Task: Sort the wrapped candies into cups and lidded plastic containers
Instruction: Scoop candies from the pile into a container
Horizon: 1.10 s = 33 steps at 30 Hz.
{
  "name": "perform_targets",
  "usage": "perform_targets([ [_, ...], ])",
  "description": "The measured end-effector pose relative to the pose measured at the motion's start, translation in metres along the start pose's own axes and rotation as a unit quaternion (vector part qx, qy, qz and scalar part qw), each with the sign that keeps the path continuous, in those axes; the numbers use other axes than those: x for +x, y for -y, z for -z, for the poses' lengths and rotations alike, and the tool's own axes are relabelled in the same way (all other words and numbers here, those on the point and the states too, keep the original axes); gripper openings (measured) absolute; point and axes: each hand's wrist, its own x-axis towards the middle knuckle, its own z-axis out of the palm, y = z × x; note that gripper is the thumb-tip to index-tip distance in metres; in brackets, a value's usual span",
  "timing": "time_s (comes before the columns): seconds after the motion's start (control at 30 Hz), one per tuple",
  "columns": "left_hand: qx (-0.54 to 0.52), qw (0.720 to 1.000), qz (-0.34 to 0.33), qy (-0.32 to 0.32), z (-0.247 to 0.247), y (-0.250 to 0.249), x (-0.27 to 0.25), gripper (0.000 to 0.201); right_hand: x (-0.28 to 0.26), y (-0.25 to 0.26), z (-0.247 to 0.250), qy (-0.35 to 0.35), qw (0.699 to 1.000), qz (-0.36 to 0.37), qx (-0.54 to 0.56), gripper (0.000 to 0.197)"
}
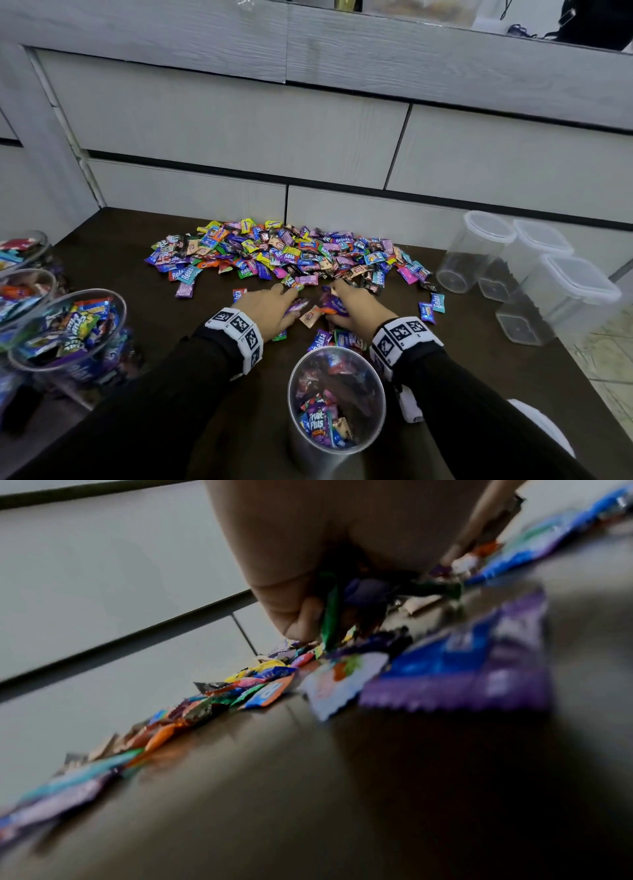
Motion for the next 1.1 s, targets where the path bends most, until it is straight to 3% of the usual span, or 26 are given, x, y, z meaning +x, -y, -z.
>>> perform_targets([
  [0.17, -0.081, 0.992, 0.08, -0.046, 0.015, -0.002, -0.006, 0.053, -0.012, -0.002, 0.011, -0.053, 0.992, -0.008, 0.112, 0.055],
  [0.3, -0.122, 0.984, 0.115, -0.051, 0.029, -0.007, -0.015, 0.053, -0.022, -0.005, 0.015, -0.073, 0.992, -0.004, 0.107, 0.06],
  [0.47, -0.151, 0.977, 0.134, -0.061, 0.04, -0.009, -0.032, 0.054, -0.037, -0.006, 0.013, -0.034, 0.997, -0.037, 0.067, 0.044],
  [0.6, -0.236, 0.957, 0.147, -0.081, 0.05, -0.009, -0.05, 0.064, -0.052, -0.004, 0.015, -0.08, 0.99, -0.061, 0.103, 0.036],
  [0.77, -0.377, 0.904, 0.09, -0.182, 0.081, -0.026, -0.073, 0.064, -0.068, 0.004, 0.033, -0.196, 0.971, -0.038, 0.134, 0.028],
  [0.87, -0.421, 0.87, 0.039, -0.251, 0.101, -0.047, -0.092, 0.052, -0.079, 0.014, 0.045, -0.248, 0.955, -0.01, 0.16, 0.021],
  [1.0, -0.423, 0.863, -0.033, -0.273, 0.109, -0.072, -0.113, 0.021, -0.094, 0.025, 0.056, -0.279, 0.943, 0.01, 0.181, 0.022],
  [1.1, -0.416, 0.865, -0.066, -0.273, 0.101, -0.085, -0.125, 0.017, -0.104, 0.032, 0.059, -0.284, 0.941, 0.021, 0.184, 0.022],
])
